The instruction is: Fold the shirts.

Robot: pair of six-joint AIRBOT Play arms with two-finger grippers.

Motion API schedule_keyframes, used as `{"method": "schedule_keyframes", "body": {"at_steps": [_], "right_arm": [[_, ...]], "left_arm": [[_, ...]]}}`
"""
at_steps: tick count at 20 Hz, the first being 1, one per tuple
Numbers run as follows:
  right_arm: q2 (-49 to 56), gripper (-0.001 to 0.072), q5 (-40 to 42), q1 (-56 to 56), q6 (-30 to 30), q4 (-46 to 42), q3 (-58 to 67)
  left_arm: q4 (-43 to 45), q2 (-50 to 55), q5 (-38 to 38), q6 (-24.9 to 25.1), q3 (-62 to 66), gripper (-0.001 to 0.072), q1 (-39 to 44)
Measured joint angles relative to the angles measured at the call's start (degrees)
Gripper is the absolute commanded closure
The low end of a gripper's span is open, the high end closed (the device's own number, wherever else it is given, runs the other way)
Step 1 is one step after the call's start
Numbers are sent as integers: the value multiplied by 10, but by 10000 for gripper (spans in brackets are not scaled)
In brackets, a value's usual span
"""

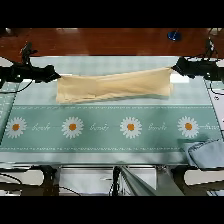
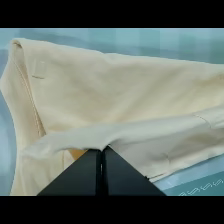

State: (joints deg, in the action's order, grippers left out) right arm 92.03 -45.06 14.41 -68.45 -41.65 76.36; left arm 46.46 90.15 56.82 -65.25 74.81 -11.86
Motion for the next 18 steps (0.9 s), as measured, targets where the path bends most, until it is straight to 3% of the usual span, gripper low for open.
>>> {"method": "schedule_keyframes", "body": {"at_steps": [13,14,16,17,18], "right_arm": [[92,682,29,-10,-2,-5,29],[96,612,29,-10,-2,-5,29],[102,409,25,-10,-2,-5,29],[104,318,23,-10,-1,-5,29],[105,259,21,-10,-1,-5,29]], "left_arm": [[-6,64,-46,3,2,677,5],[-12,70,-52,3,2,605,8],[-24,81,-61,3,2,281,15],[-28,86,-68,2,2,210,18],[-31,89,-72,2,2,192,19]]}}
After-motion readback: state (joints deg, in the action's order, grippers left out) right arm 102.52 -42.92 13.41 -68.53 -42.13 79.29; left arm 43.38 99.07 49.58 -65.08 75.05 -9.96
